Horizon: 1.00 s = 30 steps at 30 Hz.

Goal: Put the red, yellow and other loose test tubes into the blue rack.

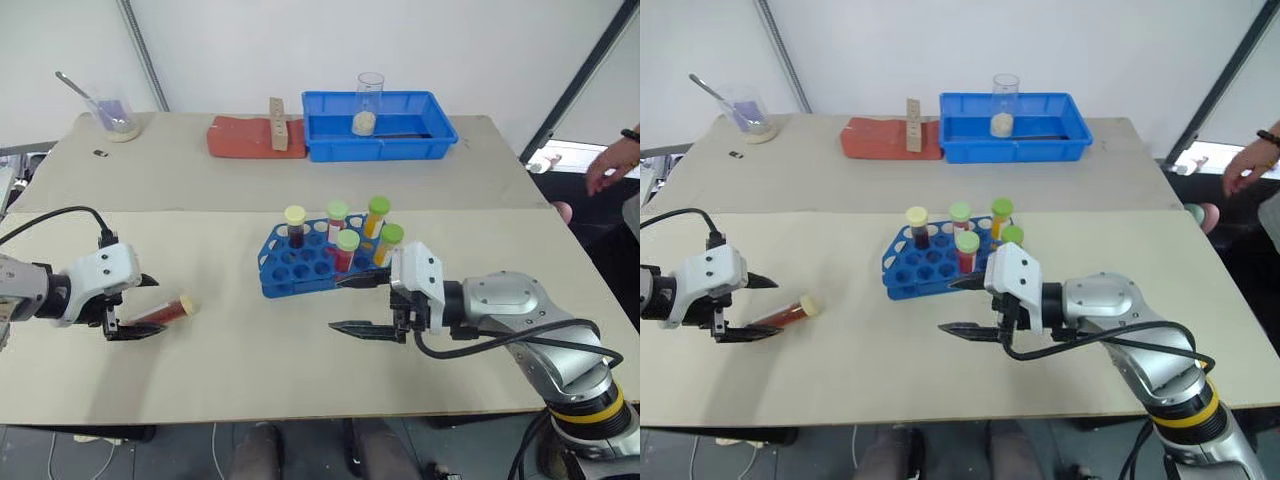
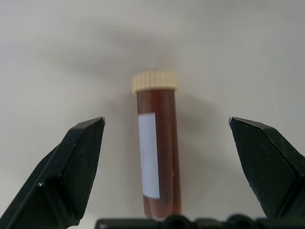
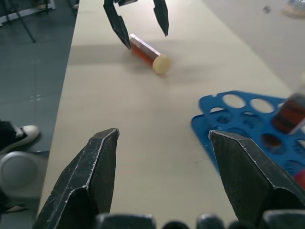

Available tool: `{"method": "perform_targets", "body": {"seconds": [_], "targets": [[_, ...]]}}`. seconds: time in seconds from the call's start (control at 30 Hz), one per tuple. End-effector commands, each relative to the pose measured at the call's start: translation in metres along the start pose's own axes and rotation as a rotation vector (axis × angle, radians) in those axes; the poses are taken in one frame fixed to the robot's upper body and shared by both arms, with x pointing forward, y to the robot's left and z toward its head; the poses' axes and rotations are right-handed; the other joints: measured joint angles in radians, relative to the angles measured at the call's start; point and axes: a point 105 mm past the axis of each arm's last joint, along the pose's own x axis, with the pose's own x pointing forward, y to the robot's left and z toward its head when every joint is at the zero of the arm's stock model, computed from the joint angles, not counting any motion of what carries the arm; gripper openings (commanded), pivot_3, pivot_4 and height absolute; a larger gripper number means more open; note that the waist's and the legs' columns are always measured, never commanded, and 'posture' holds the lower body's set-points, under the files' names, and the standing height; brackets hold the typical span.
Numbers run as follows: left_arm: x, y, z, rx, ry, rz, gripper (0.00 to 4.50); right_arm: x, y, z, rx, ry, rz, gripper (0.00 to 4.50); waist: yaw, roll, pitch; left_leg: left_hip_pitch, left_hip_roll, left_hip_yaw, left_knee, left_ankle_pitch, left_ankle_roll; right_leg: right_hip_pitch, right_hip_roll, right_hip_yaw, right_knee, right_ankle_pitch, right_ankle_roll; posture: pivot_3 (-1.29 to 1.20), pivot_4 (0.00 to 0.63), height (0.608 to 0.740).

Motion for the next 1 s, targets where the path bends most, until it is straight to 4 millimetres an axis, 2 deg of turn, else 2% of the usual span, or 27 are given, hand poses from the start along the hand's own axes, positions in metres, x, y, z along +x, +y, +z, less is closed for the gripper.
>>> {"method": "perform_targets", "body": {"seconds": [0.03, 0.33, 0.83, 0.93, 1.0], "targets": [[0.006, 0.002, 0.001, 0.025, 0.014, 0.012, 4.5, -0.001, 0.006, 0.007, -0.018, -0.016, 0.016, 3.39, 0.007, 0.0, 0.0, -0.001, -0.001, 0.0, 0.0, 0.0, 0.0, 0.0, -0.001, 0.0, 0.0, 0.0, 0.0, 0.0, 0.15, 0.74], [0.036, 0.008, 0.009, -0.008, 0.076, -0.031, 4.5, -0.007, 0.016, 0.005, 0.009, -0.002, 0.068, 3.39, 0.015, -0.001, 0.0, 0.0, -0.001, 0.001, 0.001, 0.0, 0.0, 0.001, -0.001, 0.0, 0.0, 0.0, 0.002, 0.0, 0.15, 0.74], [0.036, 0.017, 0.008, -0.02, 0.231, -0.116, 4.5, -0.011, 0.019, 0.013, 0.053, 0.01, 0.069, 3.39, 0.01, -0.001, 0.0, 0.0, -0.001, -0.001, 0.003, 0.0, 0.0, 0.001, 0.001, 0.001, 0.002, 0.001, 0.003, 0.0, 0.15, 0.74], [0.036, 0.018, 0.007, -0.007, 0.246, -0.114, 3.7, -0.011, 0.019, 0.015, 0.055, 0.011, 0.068, 3.43, 0.01, -0.001, 0.0, 0.0, -0.001, -0.001, 0.003, 0.0, 0.0, 0.001, 0.001, 0.001, 0.002, 0.001, 0.003, 0.0, 0.15, 0.74], [0.035, 0.018, 0.006, -0.005, 0.25, -0.116, 2.81, -0.011, 0.018, 0.015, 0.052, 0.016, 0.067, 3.43, 0.01, -0.001, 0.0, 0.0, -0.001, -0.001, 0.003, 0.0, 0.0, 0.001, 0.001, 0.001, 0.002, 0.001, 0.003, 0.0, 0.15, 0.74]]}}
